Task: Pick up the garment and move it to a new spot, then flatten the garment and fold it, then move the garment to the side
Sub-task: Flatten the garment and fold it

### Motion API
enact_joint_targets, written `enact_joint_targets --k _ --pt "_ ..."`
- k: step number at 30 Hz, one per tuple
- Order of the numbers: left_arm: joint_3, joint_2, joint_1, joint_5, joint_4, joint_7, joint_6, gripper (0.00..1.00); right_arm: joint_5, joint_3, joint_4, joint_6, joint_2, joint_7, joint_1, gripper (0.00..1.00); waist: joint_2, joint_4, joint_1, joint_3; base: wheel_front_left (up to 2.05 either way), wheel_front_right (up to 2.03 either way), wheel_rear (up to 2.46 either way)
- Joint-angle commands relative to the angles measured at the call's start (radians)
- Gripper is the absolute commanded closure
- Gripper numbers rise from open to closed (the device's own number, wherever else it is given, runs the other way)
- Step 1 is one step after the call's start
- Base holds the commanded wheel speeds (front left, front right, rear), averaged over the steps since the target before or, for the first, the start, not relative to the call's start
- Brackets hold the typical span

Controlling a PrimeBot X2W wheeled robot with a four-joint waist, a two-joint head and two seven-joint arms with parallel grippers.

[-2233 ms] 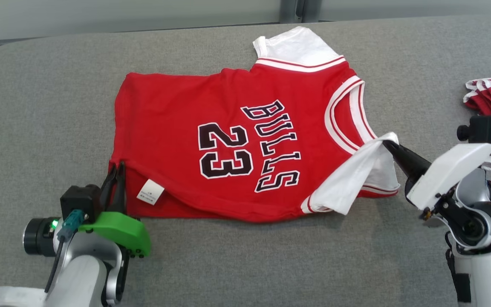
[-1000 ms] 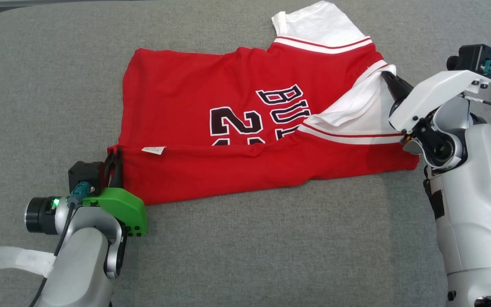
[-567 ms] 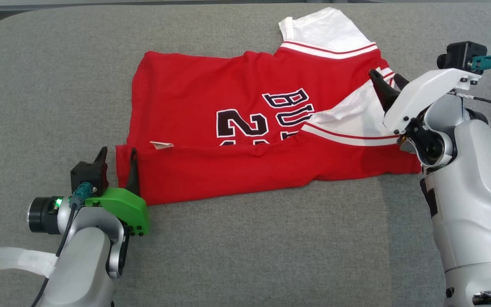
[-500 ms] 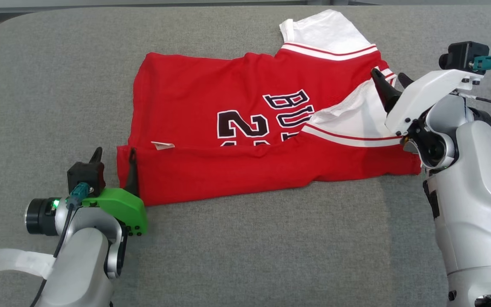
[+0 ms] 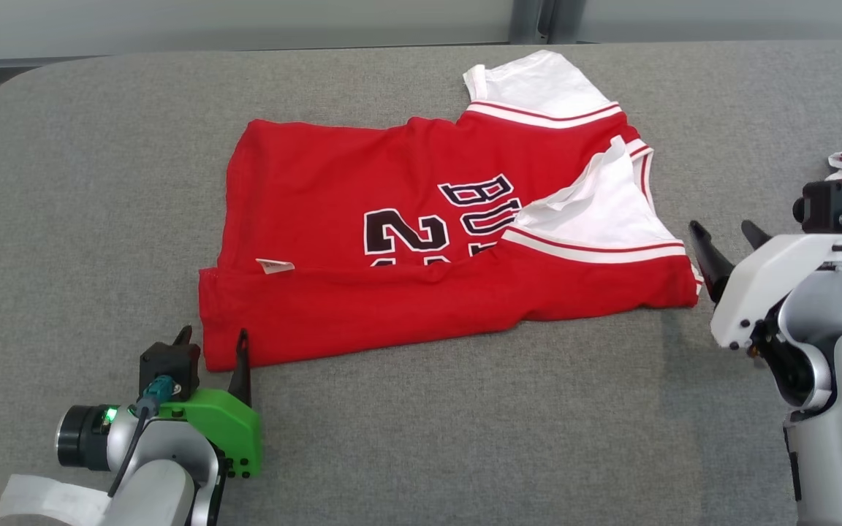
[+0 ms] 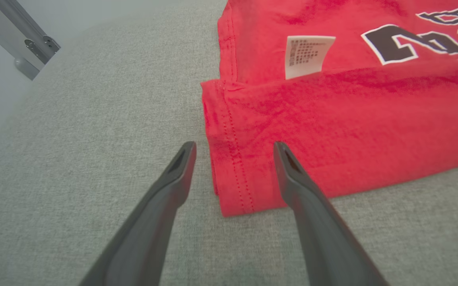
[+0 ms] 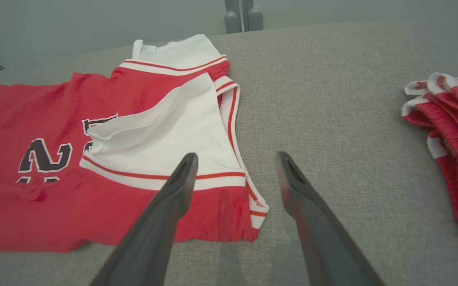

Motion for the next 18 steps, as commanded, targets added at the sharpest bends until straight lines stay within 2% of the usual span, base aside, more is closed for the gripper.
enact_joint_targets --k 1,6,18 --pt "-0.001 0.01 0.013 0.011 -0.007 0.011 0.009 0.0 -0.005 -0.011 -0.016 0.0 0.017 0.008 0.032 0.0 -0.0001 -0.008 0.0 -0.003 0.0 0.0 0.0" --pt "-0.017 0.018 0.0 0.021 -0.013 0.055 0.02 0.0 -0.032 -0.027 -0.024 0.0 0.047 0.016 0.076 0.0 -0.0001 -0.02 0.0 0.006 0.0 0.0 0.0" --pt "-0.022 0.023 -0.019 0.007 -0.011 0.084 0.029 0.0 -0.016 -0.008 0.075 0.0 0.067 -0.012 0.023 0.0 -0.0001 -0.023 0.0 0.035 0.0 0.0 0.0"
